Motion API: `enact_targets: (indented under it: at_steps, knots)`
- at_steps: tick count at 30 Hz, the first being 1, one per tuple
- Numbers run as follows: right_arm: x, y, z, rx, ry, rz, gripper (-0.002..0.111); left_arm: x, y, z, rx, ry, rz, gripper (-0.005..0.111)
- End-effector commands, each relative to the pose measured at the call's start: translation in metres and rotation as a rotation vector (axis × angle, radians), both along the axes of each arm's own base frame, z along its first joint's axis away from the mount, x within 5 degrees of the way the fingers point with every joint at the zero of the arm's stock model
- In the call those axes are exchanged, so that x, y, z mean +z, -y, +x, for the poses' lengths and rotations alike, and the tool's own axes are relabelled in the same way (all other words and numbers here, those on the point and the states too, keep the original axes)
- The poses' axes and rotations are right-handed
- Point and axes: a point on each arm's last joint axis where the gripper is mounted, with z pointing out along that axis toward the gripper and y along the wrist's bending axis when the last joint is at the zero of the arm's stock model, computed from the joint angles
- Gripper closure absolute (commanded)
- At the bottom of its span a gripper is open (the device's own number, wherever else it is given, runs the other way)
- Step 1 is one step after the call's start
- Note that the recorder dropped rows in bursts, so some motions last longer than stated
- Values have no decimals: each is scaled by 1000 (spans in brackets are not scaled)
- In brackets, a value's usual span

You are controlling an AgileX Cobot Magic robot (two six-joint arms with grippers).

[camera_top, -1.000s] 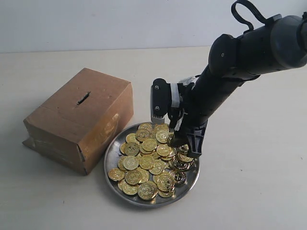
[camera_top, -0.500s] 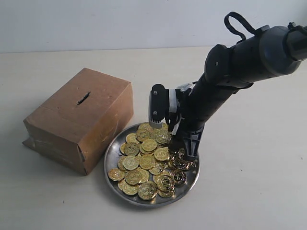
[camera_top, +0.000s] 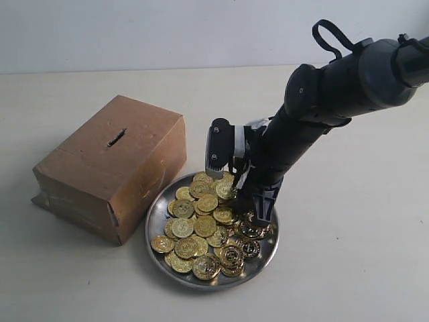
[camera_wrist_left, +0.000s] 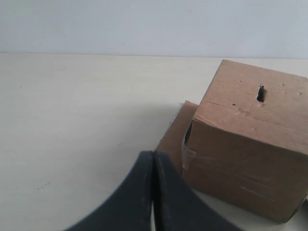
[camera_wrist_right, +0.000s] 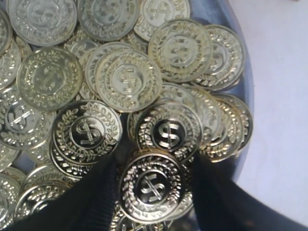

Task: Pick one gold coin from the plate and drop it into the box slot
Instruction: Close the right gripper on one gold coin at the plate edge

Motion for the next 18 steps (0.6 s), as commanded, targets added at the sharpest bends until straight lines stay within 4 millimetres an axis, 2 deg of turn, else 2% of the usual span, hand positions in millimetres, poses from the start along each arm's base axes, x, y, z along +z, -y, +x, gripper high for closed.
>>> enact_targets:
  at_steps: [1,5,11,18]
  knots:
    - [-3,0,0,-5,-12,-4,68,0,0,0,-9,5,2,107]
    - [-3,0,0,-4,-15,-5,82,0,0,0,-9,5,2,107]
    - [-2,-1,0,-8,-14,0,82,0,0,0,-9,5,2,107]
    - [18,-2,-1,-20,20,35,84,0,0,0,-9,5,2,107]
